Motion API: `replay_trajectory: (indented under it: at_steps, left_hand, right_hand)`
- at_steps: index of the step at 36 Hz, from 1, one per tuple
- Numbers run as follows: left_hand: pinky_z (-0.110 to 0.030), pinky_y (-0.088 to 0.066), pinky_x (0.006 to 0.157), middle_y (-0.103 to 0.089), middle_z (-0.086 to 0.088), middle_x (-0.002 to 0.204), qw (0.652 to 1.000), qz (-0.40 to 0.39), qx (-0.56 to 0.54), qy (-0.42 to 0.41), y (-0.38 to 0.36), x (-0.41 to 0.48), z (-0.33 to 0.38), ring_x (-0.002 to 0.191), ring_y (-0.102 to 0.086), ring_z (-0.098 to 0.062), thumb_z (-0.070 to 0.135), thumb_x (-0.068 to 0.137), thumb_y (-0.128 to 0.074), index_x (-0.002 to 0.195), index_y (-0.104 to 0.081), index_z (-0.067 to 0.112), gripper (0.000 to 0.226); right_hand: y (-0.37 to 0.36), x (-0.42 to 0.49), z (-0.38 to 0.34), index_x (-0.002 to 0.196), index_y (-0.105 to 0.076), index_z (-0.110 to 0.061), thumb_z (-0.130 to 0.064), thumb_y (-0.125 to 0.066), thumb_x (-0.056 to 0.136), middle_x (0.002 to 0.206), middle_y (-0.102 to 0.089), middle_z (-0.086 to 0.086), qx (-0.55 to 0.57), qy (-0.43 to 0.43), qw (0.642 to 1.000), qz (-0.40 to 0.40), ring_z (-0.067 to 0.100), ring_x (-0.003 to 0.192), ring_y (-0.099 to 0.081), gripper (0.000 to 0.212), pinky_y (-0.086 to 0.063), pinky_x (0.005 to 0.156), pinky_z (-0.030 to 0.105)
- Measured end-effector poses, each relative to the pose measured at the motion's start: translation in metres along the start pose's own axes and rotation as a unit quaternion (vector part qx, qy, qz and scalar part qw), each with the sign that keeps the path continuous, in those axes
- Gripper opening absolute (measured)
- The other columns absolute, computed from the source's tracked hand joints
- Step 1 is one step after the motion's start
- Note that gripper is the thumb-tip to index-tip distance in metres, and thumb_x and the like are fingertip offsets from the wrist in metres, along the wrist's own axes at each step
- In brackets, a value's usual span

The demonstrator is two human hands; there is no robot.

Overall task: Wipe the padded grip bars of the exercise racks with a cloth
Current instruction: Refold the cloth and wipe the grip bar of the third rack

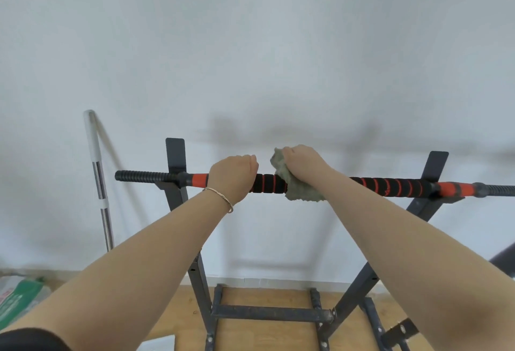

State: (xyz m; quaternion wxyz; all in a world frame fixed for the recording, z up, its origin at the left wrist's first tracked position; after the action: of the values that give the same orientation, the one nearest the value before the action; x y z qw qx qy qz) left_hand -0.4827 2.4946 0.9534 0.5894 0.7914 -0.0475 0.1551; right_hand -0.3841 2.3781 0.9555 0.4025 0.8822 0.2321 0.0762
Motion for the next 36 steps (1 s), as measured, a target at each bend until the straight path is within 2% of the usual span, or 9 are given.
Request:
replay_trajectory:
  at_steps: [3,6,11,13,15,18,21,24,36]
  left_hand:
    - [-0.03,-0.034,0.05,-0.033,0.002,0.064,0.999,-0.014,0.008,0.028,0.002,0.0,-0.029,0.062,-0.045,-0.024,-0.002,0.078,-0.051,0.085,-0.037,0.017,0.025]
    - [-0.03,-0.036,0.051,-0.036,0.001,0.063,0.998,-0.044,0.016,0.04,-0.005,-0.003,-0.049,0.063,-0.048,-0.025,-0.004,0.079,-0.05,0.085,-0.038,0.015,0.023]
    - [-0.032,-0.036,0.054,-0.038,0.0,0.066,0.997,-0.073,0.005,0.026,-0.019,-0.008,-0.05,0.067,-0.048,-0.027,0.001,0.084,-0.049,0.085,-0.037,0.014,0.018]
    - [-0.032,-0.034,0.054,-0.037,0.0,0.068,0.996,-0.083,0.007,0.02,-0.022,-0.007,-0.05,0.07,-0.048,-0.027,0.003,0.086,-0.05,0.086,-0.037,0.015,0.017]
    - [-0.031,-0.032,0.053,-0.036,0.0,0.07,0.995,-0.094,0.009,0.018,-0.024,-0.007,-0.05,0.073,-0.048,-0.027,0.004,0.086,-0.051,0.088,-0.038,0.015,0.017]
    - [-0.031,-0.032,0.053,-0.034,0.001,0.07,0.995,-0.096,0.014,0.011,-0.024,-0.007,-0.047,0.073,-0.047,-0.026,0.006,0.089,-0.048,0.089,-0.036,0.016,0.016]
    - [-0.03,-0.032,0.052,-0.035,0.003,0.067,0.997,-0.077,0.017,0.018,-0.021,-0.011,-0.045,0.067,-0.047,-0.025,0.005,0.088,-0.047,0.086,-0.037,0.017,0.016]
    - [-0.027,-0.029,0.049,-0.037,0.002,0.063,0.998,-0.059,0.019,0.028,-0.019,-0.015,-0.043,0.06,-0.046,-0.024,0.004,0.086,-0.047,0.085,-0.037,0.017,0.016]
    - [-0.025,-0.024,0.048,-0.032,0.002,0.059,0.999,-0.033,0.039,0.011,-0.022,-0.013,-0.043,0.054,-0.04,-0.023,0.008,0.088,-0.043,0.083,-0.036,0.018,0.013]
  right_hand:
    - [0.01,-0.008,-0.008,0.07,-0.064,-0.012,-0.034,-0.035,0.098,0.067,-0.068,-0.002,0.132,0.006,0.99,0.041,0.021,0.075,-0.062,0.046,-0.043,0.065,0.031]
    - [0.0,-0.01,-0.019,0.086,-0.068,-0.012,-0.037,-0.037,0.097,0.085,-0.072,0.005,0.241,-0.025,0.97,0.024,0.024,0.082,-0.065,0.041,-0.048,0.075,0.035]
    - [-0.019,-0.013,-0.03,0.112,-0.062,-0.013,-0.065,-0.023,0.098,0.11,-0.065,0.007,-0.055,0.005,0.998,0.007,0.029,0.104,-0.058,0.067,-0.043,0.091,0.042]
    - [-0.019,-0.022,-0.04,0.135,-0.054,-0.017,-0.064,-0.027,0.1,0.134,-0.058,0.006,-0.145,0.13,0.978,0.069,0.031,0.122,-0.052,0.065,-0.04,0.101,0.044]
    - [-0.031,-0.039,-0.051,0.144,-0.047,-0.026,-0.063,-0.03,0.099,0.143,-0.052,-0.002,-0.22,0.272,0.932,0.092,0.027,0.119,-0.056,0.061,-0.046,0.093,0.04]
    - [-0.059,-0.046,-0.044,0.142,-0.042,-0.032,-0.076,-0.017,0.088,0.125,-0.059,-0.008,-0.397,0.336,0.851,0.069,0.023,0.088,-0.064,0.074,-0.048,0.063,0.033]
    - [-0.063,-0.045,-0.045,0.118,-0.054,-0.022,-0.081,-0.014,0.084,0.082,-0.06,-0.005,-0.454,0.333,0.821,0.097,0.023,0.059,-0.055,0.079,-0.033,0.05,0.028]
    - [-0.062,-0.045,-0.051,0.081,-0.043,-0.017,-0.079,-0.016,0.084,0.059,-0.041,-0.006,-0.439,0.354,0.818,0.115,0.022,0.046,-0.041,0.068,-0.02,0.046,0.026]
    - [-0.065,-0.024,-0.047,0.081,-0.04,-0.018,-0.067,-0.027,0.098,0.063,-0.054,-0.002,-0.393,0.31,0.866,-0.004,0.019,0.055,-0.049,0.053,-0.035,0.054,0.034]
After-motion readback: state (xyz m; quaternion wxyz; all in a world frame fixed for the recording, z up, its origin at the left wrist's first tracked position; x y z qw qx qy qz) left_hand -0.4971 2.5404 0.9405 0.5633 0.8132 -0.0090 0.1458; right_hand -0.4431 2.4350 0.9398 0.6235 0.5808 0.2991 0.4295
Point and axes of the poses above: each hand's wrist, its own x-axis towards the middle knuckle, its own y-axis out of the back of the hand, z = x × y, the point moved 10 cm from there along x, towards the middle knuckle
